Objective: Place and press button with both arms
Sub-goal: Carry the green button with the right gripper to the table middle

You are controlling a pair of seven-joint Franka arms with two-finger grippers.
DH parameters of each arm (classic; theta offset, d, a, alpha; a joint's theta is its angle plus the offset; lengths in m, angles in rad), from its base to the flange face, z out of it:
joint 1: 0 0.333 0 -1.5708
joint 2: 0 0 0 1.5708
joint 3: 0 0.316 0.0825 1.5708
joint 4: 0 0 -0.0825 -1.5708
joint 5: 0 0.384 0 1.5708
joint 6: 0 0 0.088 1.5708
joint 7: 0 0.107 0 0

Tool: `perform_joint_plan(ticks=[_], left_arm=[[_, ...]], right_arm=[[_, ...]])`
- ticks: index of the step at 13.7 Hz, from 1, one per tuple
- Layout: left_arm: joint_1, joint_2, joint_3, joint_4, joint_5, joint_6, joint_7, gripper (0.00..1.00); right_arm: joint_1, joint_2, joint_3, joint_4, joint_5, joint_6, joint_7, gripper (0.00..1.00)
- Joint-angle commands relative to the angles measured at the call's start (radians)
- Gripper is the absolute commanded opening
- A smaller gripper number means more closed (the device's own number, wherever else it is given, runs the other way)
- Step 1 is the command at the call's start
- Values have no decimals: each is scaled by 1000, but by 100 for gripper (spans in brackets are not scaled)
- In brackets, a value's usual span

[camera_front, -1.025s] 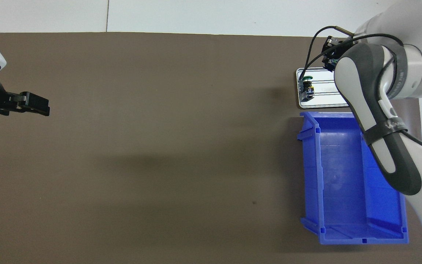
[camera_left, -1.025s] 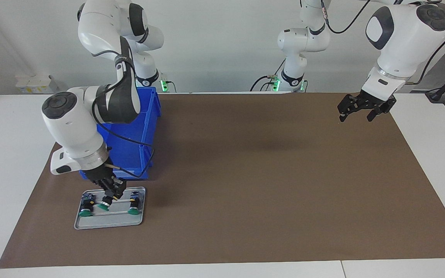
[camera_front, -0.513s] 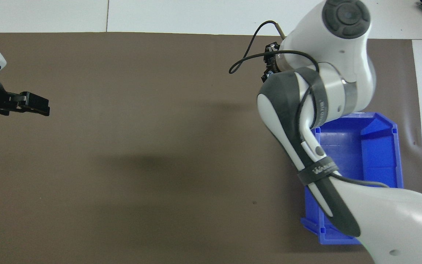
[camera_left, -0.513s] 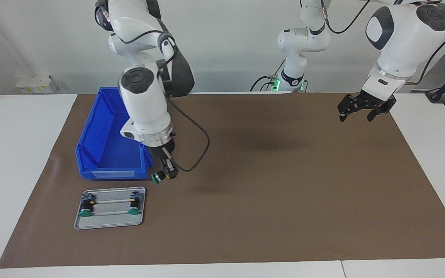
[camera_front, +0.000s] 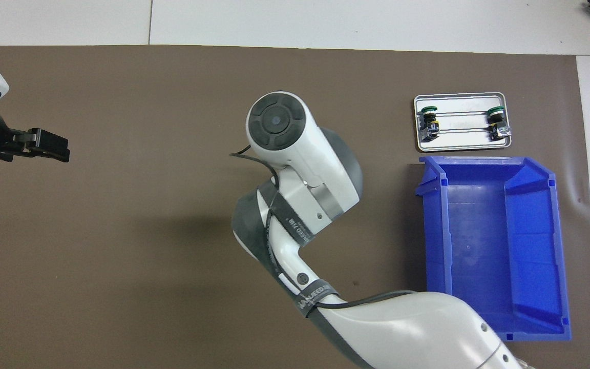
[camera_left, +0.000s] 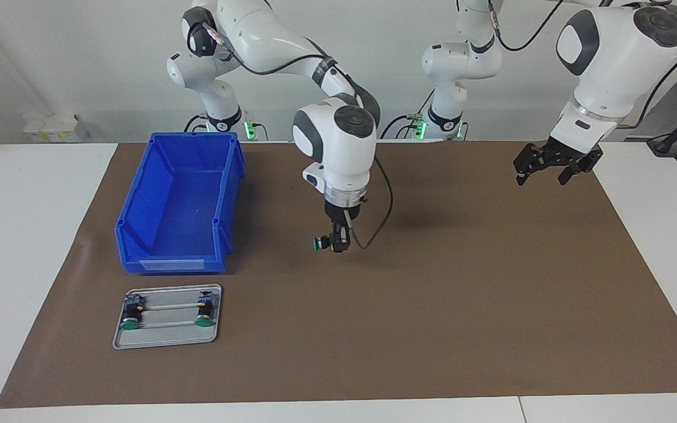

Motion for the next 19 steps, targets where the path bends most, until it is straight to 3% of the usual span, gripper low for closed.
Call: perform_joint_plan(ticks=[1, 4, 7, 9, 12, 19], left_arm=[[-2, -27, 2, -26, 17, -4, -6, 99], [-2, -27, 2, -26, 17, -4, -6, 99], [-2, -27, 2, -26, 17, -4, -6, 99], [-2, -27, 2, -26, 17, -4, -6, 99], [-2, -27, 2, -26, 17, -4, -6, 99], [-2, -27, 2, -26, 17, -4, -6, 99]], right_arm=[[61, 99, 6, 115, -29, 33, 184, 0], [104, 124, 7, 91, -21, 162, 318, 0], [171, 138, 6, 46, -35, 186, 324, 0], [197, 187, 6, 49, -90, 179, 324, 0], [202, 181, 7, 63, -151, 72, 298, 0], [204, 184, 59, 63, -142, 145, 290, 0]])
